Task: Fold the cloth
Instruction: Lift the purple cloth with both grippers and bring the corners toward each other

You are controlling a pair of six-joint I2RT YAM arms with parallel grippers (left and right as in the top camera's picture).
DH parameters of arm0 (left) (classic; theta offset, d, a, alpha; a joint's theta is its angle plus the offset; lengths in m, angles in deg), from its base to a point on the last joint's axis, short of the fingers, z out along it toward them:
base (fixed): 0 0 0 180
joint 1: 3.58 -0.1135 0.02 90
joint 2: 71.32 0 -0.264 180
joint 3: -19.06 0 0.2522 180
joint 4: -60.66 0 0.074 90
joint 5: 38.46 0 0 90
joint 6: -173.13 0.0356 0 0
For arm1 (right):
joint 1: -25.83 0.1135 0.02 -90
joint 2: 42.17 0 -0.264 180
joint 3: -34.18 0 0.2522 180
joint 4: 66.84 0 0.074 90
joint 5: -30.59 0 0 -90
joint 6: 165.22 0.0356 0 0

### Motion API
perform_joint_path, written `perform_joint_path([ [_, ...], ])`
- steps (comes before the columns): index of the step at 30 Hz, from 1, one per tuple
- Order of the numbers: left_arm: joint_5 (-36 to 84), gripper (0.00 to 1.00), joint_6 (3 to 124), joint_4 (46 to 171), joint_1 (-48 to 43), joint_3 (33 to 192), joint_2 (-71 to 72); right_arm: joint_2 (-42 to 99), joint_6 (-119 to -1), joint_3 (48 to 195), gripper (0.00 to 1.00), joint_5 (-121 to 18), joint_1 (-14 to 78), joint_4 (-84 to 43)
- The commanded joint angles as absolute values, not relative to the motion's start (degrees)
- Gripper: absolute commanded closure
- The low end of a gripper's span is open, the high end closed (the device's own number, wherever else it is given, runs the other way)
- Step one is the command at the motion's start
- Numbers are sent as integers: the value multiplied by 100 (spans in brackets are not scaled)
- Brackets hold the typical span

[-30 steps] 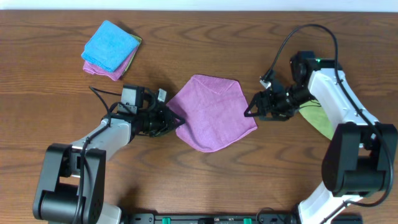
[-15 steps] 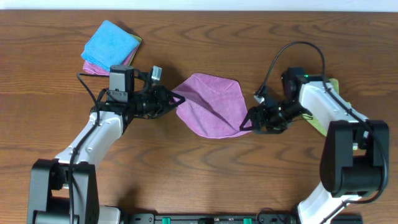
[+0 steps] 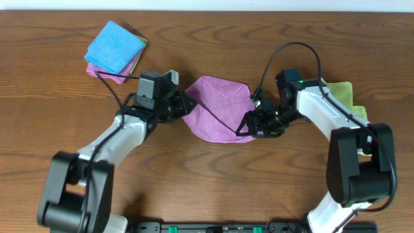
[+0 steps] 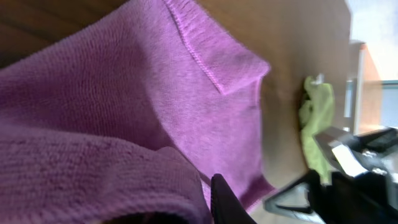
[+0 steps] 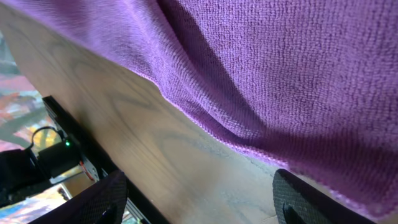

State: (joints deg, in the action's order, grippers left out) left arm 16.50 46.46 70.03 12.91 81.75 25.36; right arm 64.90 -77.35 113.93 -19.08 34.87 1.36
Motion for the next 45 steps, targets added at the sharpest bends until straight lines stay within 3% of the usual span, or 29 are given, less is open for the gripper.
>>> perform_joint_path([
  [1,1866,85,4469,6840,1392,8210,2871,6335,-7518,11383,25,-1755,3524,123],
  [6,1783,60,4472,6765,1459,8218,3113,6335,-7387,11383,24,-1433,3538,-164],
  [8,1547,41,4474,6676,1462,8218,3142,6335,-7077,11383,24,-1414,3601,-634],
  [10,1247,30,4474,6540,1462,8218,3142,6335,-6869,11383,23,-1416,3684,-1003],
  [16,810,17,4972,6977,1455,8216,3142,6335,-6452,11383,22,-1442,4058,-1667],
  [25,1219,12,6141,8188,1433,8216,3142,6335,-6452,11383,21,-1462,4158,-1621],
  [36,1359,12,6555,8708,797,8218,3013,6335,-6651,11383,21,-2448,4158,-1309],
  [45,793,10,6850,9174,535,8369,2851,6337,-6670,11380,21,-2705,4257,-1348],
])
